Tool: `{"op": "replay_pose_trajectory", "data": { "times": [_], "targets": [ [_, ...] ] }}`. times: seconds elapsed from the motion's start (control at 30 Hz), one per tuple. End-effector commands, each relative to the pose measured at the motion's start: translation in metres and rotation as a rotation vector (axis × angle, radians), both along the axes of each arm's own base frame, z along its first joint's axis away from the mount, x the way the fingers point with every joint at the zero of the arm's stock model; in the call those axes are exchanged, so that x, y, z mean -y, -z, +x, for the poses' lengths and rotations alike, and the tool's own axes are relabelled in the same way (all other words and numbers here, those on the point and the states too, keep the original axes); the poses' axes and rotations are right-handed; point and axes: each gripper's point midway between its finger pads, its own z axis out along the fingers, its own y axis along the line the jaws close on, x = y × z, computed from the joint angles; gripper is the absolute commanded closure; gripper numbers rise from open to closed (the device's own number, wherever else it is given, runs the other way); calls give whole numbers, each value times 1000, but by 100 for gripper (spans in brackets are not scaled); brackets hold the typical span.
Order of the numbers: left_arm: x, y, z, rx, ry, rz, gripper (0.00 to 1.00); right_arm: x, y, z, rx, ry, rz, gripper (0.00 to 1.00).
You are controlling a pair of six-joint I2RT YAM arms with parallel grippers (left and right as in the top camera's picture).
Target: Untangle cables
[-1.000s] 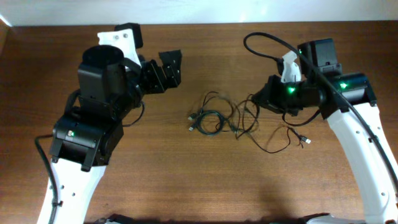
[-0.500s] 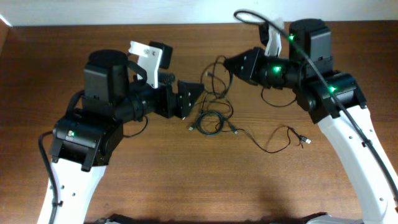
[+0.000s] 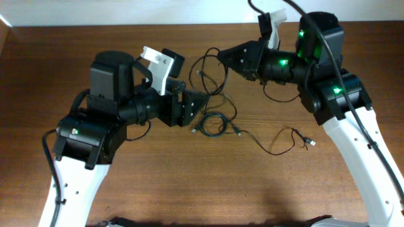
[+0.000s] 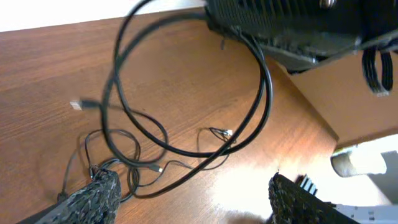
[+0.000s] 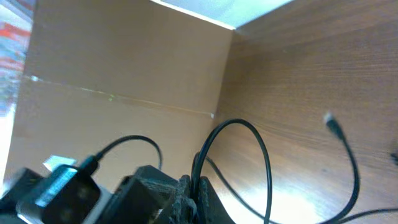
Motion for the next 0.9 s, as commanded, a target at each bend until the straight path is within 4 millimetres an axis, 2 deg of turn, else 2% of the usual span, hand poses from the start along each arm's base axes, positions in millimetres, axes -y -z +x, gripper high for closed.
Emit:
{"op": "replay_pose_trajectory", "data": {
  "times": [0.0,0.13,0.2,0.4,0.63,0.7,0.87],
  "targets": [
    [8,-2,-3,29,76,-2,23,-1,-19,-8,-7,-8,47,96],
    [37,-10,-28,99,313,-54,20,-1,-18,-7,-7,-3,45,96],
    [41,-11,-28,113,329,-56,20,-1,-18,-7,-9,-4,45,96],
    [42,-11,-22,134,324,-52,24,-1,-16,-8,-20,-5,42,96],
    [34,21,-5,39,245,38,48,-1,-12,-10,-42,-7,35,96],
    [30,28,1,35,210,72,48,0,-11,-10,-46,-7,34,96],
    [29,28,4,59,211,86,48,-1,-11,-11,-50,-14,35,96]
  ]
}}
